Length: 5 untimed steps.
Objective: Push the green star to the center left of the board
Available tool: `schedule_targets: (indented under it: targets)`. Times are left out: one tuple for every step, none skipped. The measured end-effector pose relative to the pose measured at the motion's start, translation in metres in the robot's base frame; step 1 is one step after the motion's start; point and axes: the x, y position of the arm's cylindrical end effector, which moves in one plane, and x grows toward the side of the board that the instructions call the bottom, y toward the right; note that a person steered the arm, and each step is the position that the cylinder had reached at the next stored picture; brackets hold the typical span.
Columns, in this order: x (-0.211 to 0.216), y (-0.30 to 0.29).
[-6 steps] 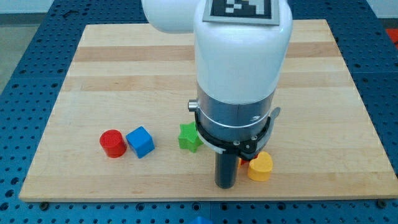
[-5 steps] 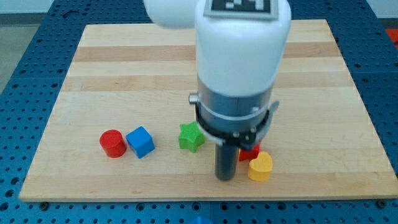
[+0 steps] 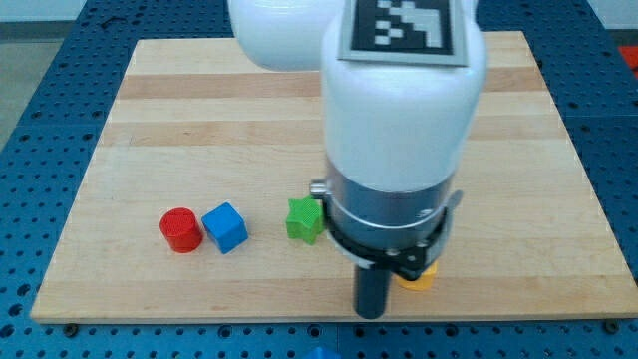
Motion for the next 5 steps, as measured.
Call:
schedule_targets:
  targets:
    - [0.000,0.039]
    - [0.000,0.039]
    - [-0.013,0.002]
    - [-0.060,-0.043]
    - [-0.128,-0.071]
